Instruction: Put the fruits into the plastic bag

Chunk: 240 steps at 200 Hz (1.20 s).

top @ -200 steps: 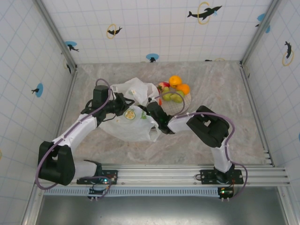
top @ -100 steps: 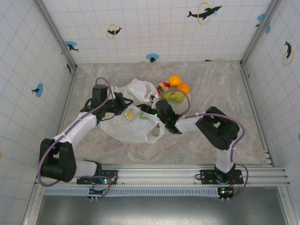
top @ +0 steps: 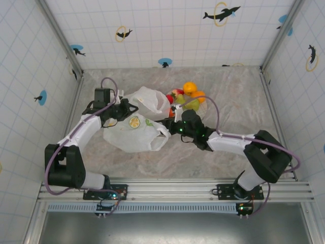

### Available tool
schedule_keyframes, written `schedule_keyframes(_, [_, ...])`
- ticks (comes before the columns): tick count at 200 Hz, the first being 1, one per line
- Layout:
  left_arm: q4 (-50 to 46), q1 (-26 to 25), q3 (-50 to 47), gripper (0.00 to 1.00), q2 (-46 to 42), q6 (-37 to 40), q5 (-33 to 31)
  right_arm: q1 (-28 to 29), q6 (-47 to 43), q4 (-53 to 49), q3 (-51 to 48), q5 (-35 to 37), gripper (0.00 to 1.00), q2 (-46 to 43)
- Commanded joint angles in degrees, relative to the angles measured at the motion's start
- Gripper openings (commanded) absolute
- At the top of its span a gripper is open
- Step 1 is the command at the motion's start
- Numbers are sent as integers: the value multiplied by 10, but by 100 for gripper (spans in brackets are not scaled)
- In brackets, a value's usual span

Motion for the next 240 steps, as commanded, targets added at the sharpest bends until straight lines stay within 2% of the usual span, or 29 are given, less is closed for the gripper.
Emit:
schedule_keyframes(1, [-22, 8, 21, 0, 5, 55, 12, -12, -73, -52, -18, 0, 84, -45])
schedule_keyframes(66, [-36, 44, 21, 0, -1, 100, 25, -61, -134, -29, -66, -16, 85, -136])
schedule_keyframes(78, [-40, 57, 20, 0, -3, 107, 29, -71, -137, -23, -71, -1, 85, -138])
schedule_keyframes(90, [-39, 70, 21, 0, -5, 109, 42, -76, -141, -33, -69, 47, 84, -130])
schedule_keyframes(116, [-27, 83, 21, 0, -5, 106, 65, -78, -172, -65, -31, 125, 82, -70])
schedule_keyframes(154, [-28, 90, 18, 0, -9, 109, 64, -71, -197, -104, 57, 153, 82, 41])
schedule_keyframes(185, [-24, 91, 14, 0, -11, 109, 65, -67, -203, -157, 137, 172, 87, 127])
schedule_keyframes(240, [-24, 96, 11, 0, -12, 110, 69, -66, -232, -206, 238, 181, 90, 227])
